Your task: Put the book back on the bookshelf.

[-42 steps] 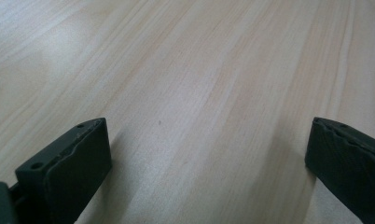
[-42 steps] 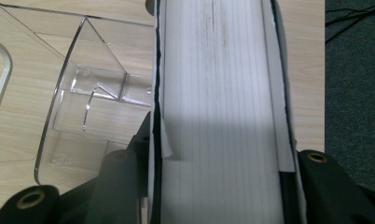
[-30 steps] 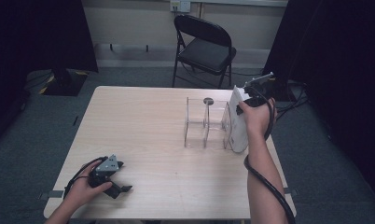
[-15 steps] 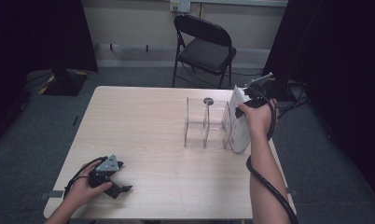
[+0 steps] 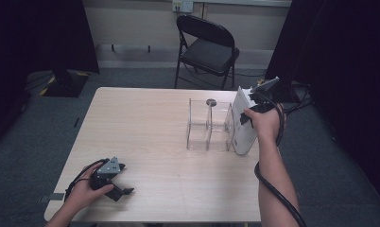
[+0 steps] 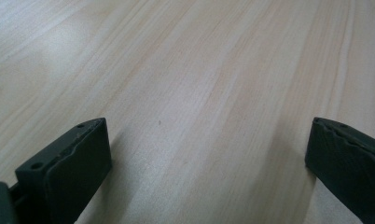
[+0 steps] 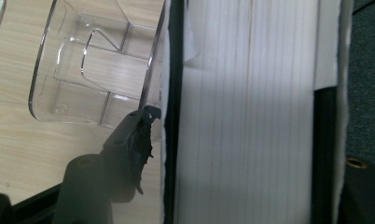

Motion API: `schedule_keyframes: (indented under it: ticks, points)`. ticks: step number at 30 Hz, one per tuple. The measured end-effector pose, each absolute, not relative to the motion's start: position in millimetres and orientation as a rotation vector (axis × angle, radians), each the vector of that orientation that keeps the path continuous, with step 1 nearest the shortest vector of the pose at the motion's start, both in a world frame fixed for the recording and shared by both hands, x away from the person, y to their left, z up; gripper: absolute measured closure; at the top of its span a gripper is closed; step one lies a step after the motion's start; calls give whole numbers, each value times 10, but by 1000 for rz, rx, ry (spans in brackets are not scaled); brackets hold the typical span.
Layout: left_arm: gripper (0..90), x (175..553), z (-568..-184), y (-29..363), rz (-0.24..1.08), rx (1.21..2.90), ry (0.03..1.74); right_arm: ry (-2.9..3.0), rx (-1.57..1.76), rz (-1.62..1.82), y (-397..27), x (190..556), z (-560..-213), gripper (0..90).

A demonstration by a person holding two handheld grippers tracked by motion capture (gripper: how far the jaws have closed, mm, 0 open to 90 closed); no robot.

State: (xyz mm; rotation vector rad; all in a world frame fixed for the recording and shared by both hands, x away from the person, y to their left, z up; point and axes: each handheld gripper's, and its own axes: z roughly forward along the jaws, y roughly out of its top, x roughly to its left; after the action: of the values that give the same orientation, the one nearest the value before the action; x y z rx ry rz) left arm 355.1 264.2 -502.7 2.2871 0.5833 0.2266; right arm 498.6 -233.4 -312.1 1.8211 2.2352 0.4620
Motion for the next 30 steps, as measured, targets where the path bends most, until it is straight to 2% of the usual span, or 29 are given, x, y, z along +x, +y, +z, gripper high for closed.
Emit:
schedule_keyframes:
  ticks: [30]
  points:
    - [0,3551,-5028,2641,226,2287,583,2307,1808,447,-2370,4868,-3180,325]
